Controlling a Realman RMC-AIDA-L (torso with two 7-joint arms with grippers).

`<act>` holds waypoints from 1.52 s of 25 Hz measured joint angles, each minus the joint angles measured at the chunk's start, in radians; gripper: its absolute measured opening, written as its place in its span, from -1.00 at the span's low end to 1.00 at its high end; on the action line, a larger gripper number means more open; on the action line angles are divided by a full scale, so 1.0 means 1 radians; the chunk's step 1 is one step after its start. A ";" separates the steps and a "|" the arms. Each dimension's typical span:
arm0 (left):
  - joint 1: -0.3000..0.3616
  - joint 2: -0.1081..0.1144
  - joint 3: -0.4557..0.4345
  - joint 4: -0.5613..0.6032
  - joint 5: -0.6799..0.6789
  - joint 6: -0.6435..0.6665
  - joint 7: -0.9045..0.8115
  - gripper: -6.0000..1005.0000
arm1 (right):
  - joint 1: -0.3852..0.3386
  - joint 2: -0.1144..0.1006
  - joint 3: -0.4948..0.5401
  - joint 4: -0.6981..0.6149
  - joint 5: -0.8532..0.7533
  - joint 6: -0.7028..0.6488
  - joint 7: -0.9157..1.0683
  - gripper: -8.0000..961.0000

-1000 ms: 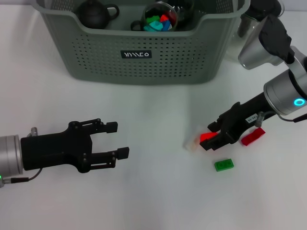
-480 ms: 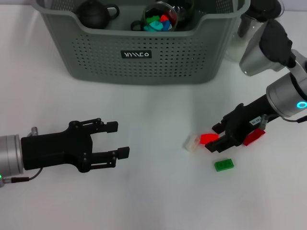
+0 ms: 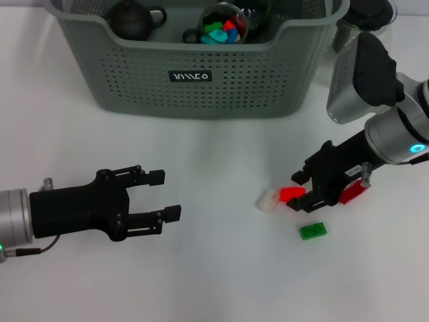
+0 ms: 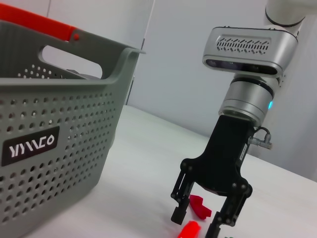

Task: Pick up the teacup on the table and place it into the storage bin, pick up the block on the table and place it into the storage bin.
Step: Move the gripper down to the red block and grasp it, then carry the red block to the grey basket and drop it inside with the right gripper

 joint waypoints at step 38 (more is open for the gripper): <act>0.001 0.002 -0.016 -0.011 0.000 0.007 0.000 0.52 | -0.079 0.002 0.381 -0.240 0.316 -0.238 -0.093 -0.55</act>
